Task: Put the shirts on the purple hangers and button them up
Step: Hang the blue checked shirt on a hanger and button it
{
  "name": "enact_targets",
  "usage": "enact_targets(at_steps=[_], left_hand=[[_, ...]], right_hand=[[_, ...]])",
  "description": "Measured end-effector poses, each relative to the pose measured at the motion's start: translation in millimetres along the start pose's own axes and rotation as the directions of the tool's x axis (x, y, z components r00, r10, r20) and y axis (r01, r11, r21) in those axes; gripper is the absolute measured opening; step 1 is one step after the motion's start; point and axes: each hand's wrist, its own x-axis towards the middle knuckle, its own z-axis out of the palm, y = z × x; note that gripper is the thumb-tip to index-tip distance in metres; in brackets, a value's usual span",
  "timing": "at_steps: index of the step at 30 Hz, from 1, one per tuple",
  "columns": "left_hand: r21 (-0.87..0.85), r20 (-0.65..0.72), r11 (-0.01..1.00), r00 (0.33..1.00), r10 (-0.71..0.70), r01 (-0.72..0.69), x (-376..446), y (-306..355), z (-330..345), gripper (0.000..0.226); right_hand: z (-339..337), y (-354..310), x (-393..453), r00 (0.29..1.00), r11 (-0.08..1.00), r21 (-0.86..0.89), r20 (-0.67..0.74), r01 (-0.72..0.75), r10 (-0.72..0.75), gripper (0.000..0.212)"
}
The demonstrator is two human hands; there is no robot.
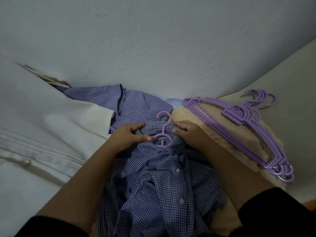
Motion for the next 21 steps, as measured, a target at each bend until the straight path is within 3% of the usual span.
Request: enact_targets(at_steps=[3,6,9,12,16,21], left_hand=[[0.045,-0.002,0.999,1.0,0.012,-0.012,5,-4,3,0.081],[0.038,-0.023,0.999,0.999,0.035,-0.034,10,-9,7,0.076],[0.0,-0.03,0.999,0.999,0.043,-0.043,13,-13,10,0.072],[-0.024,-0.039,0.999,0.998,0.039,-0.04,16,-16,11,0.071],[-0.033,-0.046,0.998,0.998,0.048,-0.05,18,-17,11,0.066],[-0.113,-0.077,0.993,0.996,0.035,-0.043,15,-10,8,0.06]], right_hand=[[5,-3,10,0.997,0.999,0.027,-0.077,0.021,-0.019,0.045],[13,-5,24,0.991,0.992,-0.105,-0.11,0.068,-0.079,0.067],[18,-9,34,0.997,0.966,-0.248,-0.012,0.071,-0.076,0.093],[21,-8,42,0.995,0.952,-0.304,0.099,0.026,0.005,0.107],[23,-6,49,0.985,0.937,-0.35,0.164,0.01,0.051,0.109],[23,-12,50,0.99,0.845,-0.521,0.131,0.12,-0.059,0.105]])
